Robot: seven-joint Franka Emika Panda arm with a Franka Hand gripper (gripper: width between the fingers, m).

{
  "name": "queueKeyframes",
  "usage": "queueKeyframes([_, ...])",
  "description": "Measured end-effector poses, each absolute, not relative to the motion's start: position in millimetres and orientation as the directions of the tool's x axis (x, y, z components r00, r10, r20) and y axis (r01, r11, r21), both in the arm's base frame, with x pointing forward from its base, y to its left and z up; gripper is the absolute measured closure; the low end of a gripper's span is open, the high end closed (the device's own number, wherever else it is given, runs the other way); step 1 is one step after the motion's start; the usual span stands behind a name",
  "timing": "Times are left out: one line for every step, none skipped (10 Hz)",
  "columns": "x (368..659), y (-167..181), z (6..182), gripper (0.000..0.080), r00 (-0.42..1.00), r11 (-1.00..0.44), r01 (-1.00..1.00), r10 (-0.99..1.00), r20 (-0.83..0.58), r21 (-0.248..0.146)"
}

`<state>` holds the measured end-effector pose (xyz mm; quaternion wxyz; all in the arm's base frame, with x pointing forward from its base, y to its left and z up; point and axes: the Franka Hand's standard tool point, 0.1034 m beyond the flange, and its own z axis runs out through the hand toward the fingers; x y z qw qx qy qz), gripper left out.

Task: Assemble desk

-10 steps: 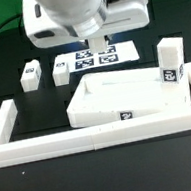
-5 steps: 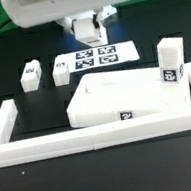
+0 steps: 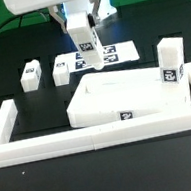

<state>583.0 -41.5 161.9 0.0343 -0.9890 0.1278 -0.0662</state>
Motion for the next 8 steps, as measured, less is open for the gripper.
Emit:
queueKeyframes([591.2,-40.8,160.7,0.0511,0.929,-0.969,-0.236,-0.246,0.278,-0.067])
queueKeyframes([589.0,-44.5,157.1,0.0511,0.904,-0.971,-0.233,-0.236,0.357,-0.052])
queueKeyframes([585.4,-49.0,151.5,0.0511,0.878,-0.97,-0.241,-0.234,0.418,-0.037])
queueKeyframes([587.0,-49.4,153.2,0.0511,0.848,-0.971,-0.237,-0.219,0.483,-0.025])
queueKeyframes([587.9,-51.5,154.5,0.0511,0.813,-0.972,-0.235,-0.203,0.546,-0.01])
queueKeyframes([586.1,-52.3,150.5,0.0511,0.804,-0.972,-0.235,-0.195,0.562,-0.001])
queueKeyframes([585.1,-52.5,149.4,0.0511,0.81,-0.972,-0.234,-0.196,0.552,-0.002])
queueKeyframes([581.3,-63.1,153.6,0.0511,0.791,-0.974,-0.225,-0.169,0.588,0.022])
